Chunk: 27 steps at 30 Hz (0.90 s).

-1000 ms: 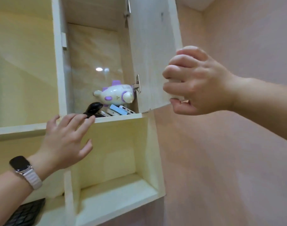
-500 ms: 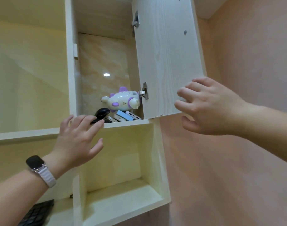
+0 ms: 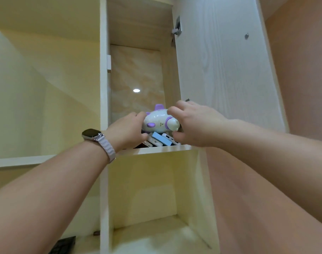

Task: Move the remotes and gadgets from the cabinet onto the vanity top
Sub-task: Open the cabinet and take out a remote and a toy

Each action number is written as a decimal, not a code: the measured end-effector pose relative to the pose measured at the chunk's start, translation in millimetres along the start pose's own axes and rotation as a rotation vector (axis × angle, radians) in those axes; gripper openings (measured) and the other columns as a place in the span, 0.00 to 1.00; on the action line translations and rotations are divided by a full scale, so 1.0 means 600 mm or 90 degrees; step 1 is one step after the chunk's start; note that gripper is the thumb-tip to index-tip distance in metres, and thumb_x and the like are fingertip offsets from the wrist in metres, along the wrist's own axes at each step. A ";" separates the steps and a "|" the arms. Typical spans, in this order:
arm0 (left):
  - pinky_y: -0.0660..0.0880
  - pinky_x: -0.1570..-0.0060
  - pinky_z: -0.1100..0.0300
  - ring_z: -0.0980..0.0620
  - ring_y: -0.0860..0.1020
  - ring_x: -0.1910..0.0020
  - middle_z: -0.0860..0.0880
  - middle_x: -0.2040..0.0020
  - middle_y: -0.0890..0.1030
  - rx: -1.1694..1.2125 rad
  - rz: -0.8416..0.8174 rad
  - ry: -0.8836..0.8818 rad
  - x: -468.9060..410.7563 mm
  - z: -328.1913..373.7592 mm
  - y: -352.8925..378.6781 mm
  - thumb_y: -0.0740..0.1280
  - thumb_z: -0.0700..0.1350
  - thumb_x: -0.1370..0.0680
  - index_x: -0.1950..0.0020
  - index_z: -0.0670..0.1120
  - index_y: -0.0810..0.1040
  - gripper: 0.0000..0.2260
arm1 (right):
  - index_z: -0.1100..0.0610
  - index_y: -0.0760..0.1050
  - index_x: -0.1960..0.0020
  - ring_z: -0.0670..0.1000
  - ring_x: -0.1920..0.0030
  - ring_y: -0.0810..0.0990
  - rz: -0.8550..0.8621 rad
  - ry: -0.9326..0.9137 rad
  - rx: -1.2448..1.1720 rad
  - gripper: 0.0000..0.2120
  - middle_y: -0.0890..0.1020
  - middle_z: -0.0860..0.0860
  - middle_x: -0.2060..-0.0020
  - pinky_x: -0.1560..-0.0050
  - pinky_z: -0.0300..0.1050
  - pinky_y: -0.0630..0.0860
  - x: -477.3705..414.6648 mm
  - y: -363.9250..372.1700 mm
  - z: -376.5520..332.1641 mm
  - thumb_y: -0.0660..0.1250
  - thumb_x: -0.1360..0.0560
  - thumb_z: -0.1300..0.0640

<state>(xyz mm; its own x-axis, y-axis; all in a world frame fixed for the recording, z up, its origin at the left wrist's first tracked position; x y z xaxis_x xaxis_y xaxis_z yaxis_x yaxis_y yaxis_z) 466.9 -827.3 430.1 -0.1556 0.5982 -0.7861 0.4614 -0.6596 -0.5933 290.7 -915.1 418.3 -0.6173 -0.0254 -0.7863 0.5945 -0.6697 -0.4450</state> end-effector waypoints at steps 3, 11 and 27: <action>0.72 0.60 0.55 0.47 0.75 0.54 0.48 0.49 0.77 0.028 0.001 -0.009 -0.009 -0.002 0.012 0.66 0.54 0.25 0.42 0.49 0.71 0.16 | 0.51 0.64 0.33 0.53 0.45 0.70 -0.016 0.005 -0.130 0.25 0.70 0.50 0.40 0.53 0.48 0.74 -0.058 0.038 -0.007 0.65 0.26 0.47; 0.71 0.64 0.57 0.49 0.76 0.58 0.51 0.56 0.76 0.026 -0.016 -0.057 -0.017 -0.024 0.039 0.66 0.47 0.26 0.54 0.51 0.73 0.04 | 0.45 0.66 0.34 0.56 0.34 0.66 0.016 0.003 -0.137 0.28 0.66 0.52 0.34 0.41 0.52 0.68 -0.160 0.119 -0.020 0.68 0.32 0.40; 0.66 0.72 0.59 0.50 0.71 0.70 0.49 0.67 0.71 -0.064 0.002 -0.153 -0.015 -0.025 0.037 0.61 0.39 0.25 0.65 0.46 0.68 0.09 | 0.44 0.69 0.39 0.58 0.42 0.68 -0.022 0.051 -0.154 0.24 0.70 0.50 0.43 0.44 0.55 0.70 -0.199 0.150 -0.017 0.68 0.32 0.40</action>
<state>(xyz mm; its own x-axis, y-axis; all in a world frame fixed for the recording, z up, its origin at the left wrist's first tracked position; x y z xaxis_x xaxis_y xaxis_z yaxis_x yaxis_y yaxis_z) 491.8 -840.3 426.5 -0.3514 0.4634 -0.8135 0.5451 -0.6052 -0.5802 423.0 -964.8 467.5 -0.6023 0.0603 -0.7960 0.6857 -0.4714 -0.5546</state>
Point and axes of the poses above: each hand's wrist, its own x-axis away from the middle knuckle, its own y-axis out of the palm, z = x × y, the point moved 3 cm from there along -x, towards the middle knuckle
